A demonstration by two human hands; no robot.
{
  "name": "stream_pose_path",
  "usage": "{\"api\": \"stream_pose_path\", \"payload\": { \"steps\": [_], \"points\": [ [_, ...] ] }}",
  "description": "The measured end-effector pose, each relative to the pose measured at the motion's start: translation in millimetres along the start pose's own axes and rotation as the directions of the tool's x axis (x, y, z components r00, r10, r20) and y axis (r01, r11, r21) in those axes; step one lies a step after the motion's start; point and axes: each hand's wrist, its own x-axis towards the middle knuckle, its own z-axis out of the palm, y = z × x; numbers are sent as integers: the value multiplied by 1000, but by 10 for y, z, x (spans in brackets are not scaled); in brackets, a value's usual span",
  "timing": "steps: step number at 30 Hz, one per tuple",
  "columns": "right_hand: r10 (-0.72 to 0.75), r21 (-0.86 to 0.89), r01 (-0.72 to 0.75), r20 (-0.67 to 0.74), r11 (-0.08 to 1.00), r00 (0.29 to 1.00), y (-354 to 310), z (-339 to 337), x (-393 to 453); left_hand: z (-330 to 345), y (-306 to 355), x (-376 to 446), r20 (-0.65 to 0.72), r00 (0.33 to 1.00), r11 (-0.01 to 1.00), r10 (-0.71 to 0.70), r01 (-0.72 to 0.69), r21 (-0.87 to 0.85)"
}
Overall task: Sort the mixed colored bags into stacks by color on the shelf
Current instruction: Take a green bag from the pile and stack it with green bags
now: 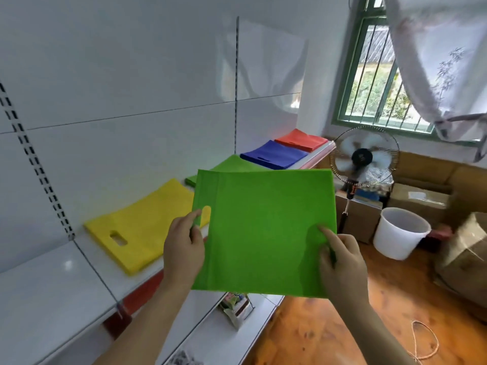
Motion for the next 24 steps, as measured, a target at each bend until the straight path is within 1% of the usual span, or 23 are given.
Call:
{"api": "stream_pose_path", "payload": {
  "steps": [3, 7, 12, 16, 18, 20, 24],
  "points": [
    [26, -24, -26, 0, 999, 1000, 262, 111, 271, 451, 2, 270, 29, 1000, 1000, 0, -1, 16],
    [18, -46, -19, -6, 999, 1000, 554, 368, 791, 1018, -64, 736, 41, 999, 1000, 2, -2, -6],
    [5, -76, -4, 9, 997, 1000, 768, 785, 1566, 1511, -225, 1322, 43, 998, 999, -41, 41, 5],
    [-5, -80, 9, 50, 997, 999, 857, 1229, 2113, 1708, -412, 1751, 6, 996, 995, -89, 88, 38],
    [-34, -72, 40, 79, 997, 996, 873, 1461, 2334, 1732, -489, 1862, -11, 993, 991, -117, 118, 58],
    [-68, -49, 74, 108, 996, 992, 882, 1711, 2567, 1736, -567, 1964, -32, 989, 985, -143, 145, 94],
    [-118, 39, 113, 200, 993, 973, 935, 2232, 3007, 1751, -727, 2096, -126, 966, 954, -224, 244, 175]
  ]
}}
